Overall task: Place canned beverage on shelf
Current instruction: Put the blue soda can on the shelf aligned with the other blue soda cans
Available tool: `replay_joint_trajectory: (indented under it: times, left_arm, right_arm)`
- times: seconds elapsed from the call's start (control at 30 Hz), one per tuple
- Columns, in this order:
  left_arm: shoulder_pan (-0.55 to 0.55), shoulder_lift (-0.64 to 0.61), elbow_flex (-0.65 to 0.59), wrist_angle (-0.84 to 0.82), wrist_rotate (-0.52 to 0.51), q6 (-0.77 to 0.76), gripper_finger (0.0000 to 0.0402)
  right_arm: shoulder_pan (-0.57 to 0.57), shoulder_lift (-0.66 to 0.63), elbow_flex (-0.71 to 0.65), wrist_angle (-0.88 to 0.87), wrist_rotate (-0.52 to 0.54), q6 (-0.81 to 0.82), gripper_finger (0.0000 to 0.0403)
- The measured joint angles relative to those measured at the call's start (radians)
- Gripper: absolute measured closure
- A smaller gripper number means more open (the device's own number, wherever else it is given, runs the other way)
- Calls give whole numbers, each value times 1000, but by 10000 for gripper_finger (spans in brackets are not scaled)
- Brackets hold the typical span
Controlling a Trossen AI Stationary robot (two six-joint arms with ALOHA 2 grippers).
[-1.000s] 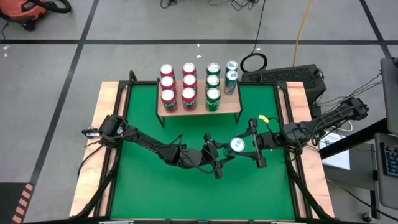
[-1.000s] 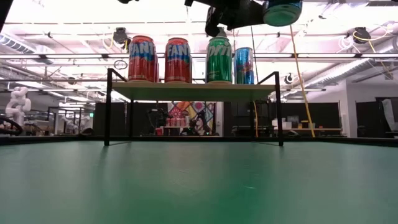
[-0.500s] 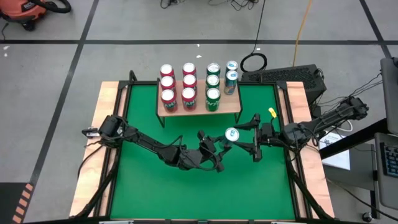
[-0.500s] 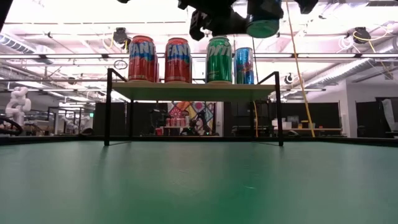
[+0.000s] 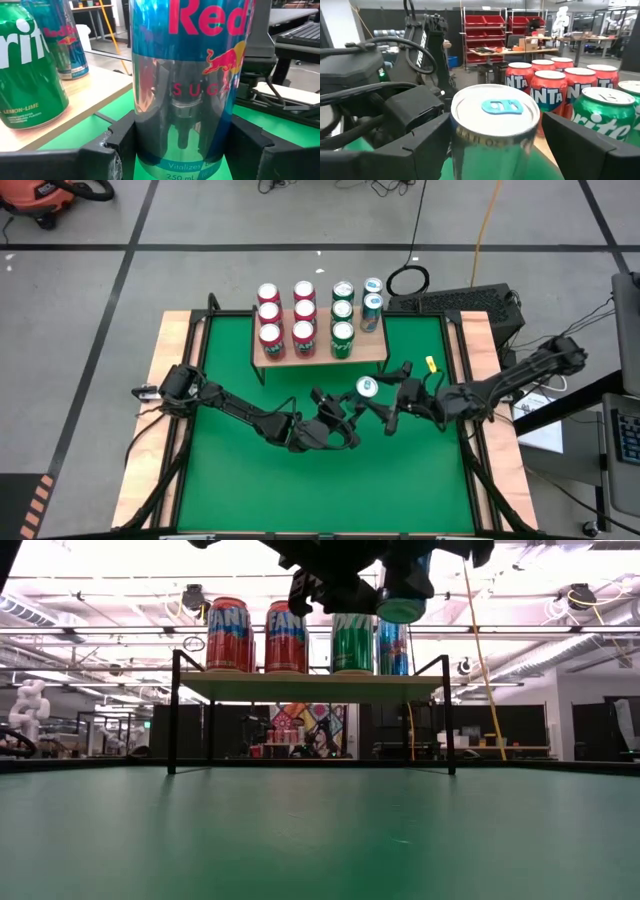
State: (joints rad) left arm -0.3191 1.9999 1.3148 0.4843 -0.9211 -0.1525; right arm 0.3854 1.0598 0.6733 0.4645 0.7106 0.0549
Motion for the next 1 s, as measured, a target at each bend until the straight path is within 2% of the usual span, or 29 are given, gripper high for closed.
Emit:
replay_joint_trajectory:
  times: [0.23,0.63,0.83,1.0]
  left_arm:
    - [0,0,0,0,1,0,185]
    - [0,0,0,-2,2,3,179]
    - [-4,0,2,-5,14,2,107]
    - [-30,0,2,2,5,8,48]
  right_arm:
    - [-23,49,39,-1,2,-25,109]
    - [-25,52,39,0,-5,-22,173]
    - [-25,40,39,-9,-14,-49,166]
    - [-26,-24,38,-86,-6,-94,171]
